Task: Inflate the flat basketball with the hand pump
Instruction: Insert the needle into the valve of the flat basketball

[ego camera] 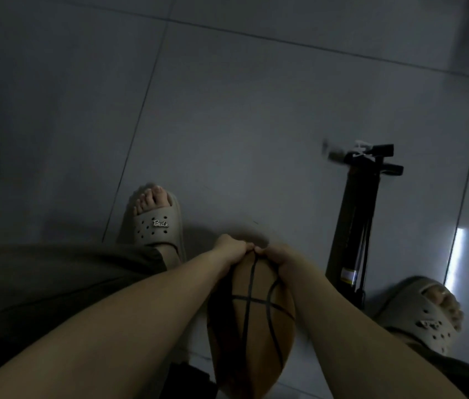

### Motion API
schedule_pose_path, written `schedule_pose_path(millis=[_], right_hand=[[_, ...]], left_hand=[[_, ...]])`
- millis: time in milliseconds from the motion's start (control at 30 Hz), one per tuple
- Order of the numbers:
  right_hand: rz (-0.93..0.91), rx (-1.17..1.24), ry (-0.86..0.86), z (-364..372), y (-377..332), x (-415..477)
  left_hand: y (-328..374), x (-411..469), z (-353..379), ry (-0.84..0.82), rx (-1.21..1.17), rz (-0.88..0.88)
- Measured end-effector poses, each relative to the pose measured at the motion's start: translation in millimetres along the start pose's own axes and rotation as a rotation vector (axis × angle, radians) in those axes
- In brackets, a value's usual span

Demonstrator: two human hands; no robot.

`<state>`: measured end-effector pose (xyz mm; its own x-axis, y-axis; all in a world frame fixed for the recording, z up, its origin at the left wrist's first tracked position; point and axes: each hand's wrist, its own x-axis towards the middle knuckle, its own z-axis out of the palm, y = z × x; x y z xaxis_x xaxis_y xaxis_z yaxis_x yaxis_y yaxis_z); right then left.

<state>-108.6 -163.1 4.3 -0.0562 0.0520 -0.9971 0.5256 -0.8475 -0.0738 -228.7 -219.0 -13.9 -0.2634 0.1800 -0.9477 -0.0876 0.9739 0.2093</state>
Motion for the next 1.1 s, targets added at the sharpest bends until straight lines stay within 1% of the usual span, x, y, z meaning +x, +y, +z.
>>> schedule_pose_path(millis=[100, 267, 400, 467, 500, 567, 733, 900, 1100], right_hand=[[-0.006, -0.012, 0.017, -1.5, -2.4, 10.0], [0.046, -0.045, -0.022, -7.5, -9.9, 18.6], [0.041, -0.119, -0.066, -24.0, -1.3, 82.8], [0.034, -0.124, -0.098, -25.5, -6.8, 73.5], [0.018, -0.117, -0.093, -23.9, -14.7, 49.7], [-0.014, -0.115, -0.081, -27.7, -19.5, 31.5], [0.011, -0.061, -0.157, -38.0, -11.5, 38.6], [0.012, -0.086, -0.176, -41.3, -9.6, 42.2], [-0.003, -0.113, -0.135, -43.2, -11.9, 45.7]], left_hand=[[0.6, 6.2, 1.6, -0.003, -0.046, -0.032], [11.3, 3.5, 1.3, -0.025, -0.136, -0.082], [21.6, 4.2, 3.3, 0.013, -0.146, -0.080], [25.8, 3.0, 6.7, 0.033, -0.151, -0.079], [27.2, 3.5, 8.8, 0.043, -0.149, -0.082], [28.3, 1.6, 12.8, 0.080, -0.107, -0.066], [27.9, 6.1, 22.0, 0.166, 0.041, -0.054], [31.7, 8.2, 24.3, 0.162, 0.097, -0.045], [35.6, 11.5, 22.2, 0.125, 0.118, -0.055]])
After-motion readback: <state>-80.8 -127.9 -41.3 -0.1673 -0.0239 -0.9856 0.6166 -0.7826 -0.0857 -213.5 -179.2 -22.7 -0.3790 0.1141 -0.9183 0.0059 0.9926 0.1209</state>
